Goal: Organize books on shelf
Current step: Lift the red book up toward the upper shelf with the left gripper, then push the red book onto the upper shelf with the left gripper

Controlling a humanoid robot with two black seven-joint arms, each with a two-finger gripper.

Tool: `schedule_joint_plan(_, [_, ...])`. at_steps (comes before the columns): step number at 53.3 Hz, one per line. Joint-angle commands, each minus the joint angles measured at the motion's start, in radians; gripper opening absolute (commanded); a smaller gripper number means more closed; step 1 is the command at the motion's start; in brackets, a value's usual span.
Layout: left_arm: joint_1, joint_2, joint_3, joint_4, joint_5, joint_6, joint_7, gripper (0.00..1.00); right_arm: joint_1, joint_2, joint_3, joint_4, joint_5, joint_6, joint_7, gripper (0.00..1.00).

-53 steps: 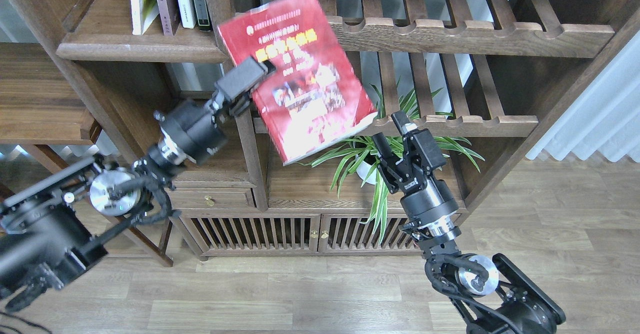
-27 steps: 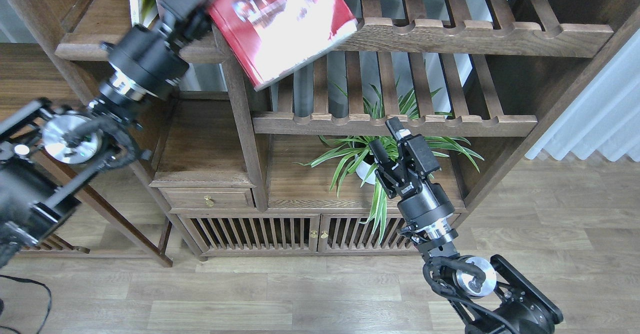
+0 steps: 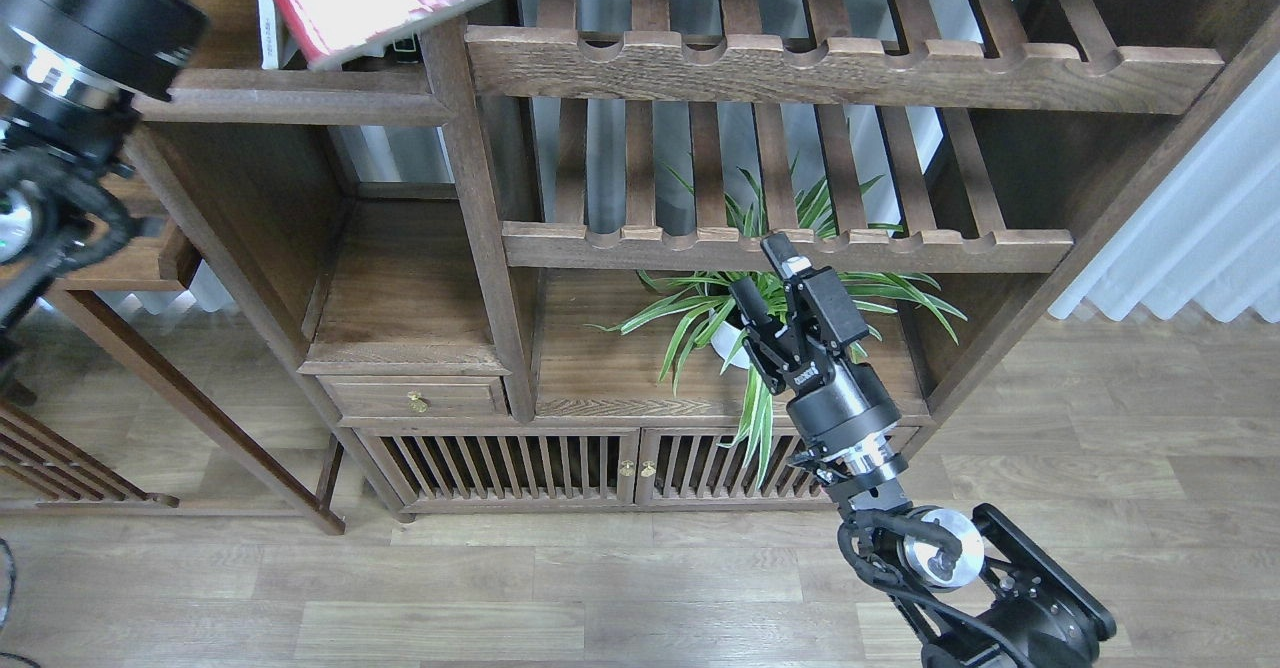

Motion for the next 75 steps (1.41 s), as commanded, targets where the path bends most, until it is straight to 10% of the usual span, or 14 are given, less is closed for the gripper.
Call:
schedule_joint_plan(1, [0.001,0.037,-0.035,-0.001,-0.002,-0.001,0.001,0.0,0.004,0.015,0.0,-0.007,-0.003,0.0,-0.001,0.9])
schedule_joint_plan(29, [0.03,0.347,-0.063,0.013,0.002,-0.001,-0.001,0.0,0.03,0.033,-0.005,-0.033,-0.011,0.0,-0.001,0.91])
schedule_joint_plan(75, [0.046,0.401,-0.122,0.154,0.325,-0.001,-0.022,0.0,0.073,0.078,-0.066,-0.053,-0.018,0.0,-0.001,0.91])
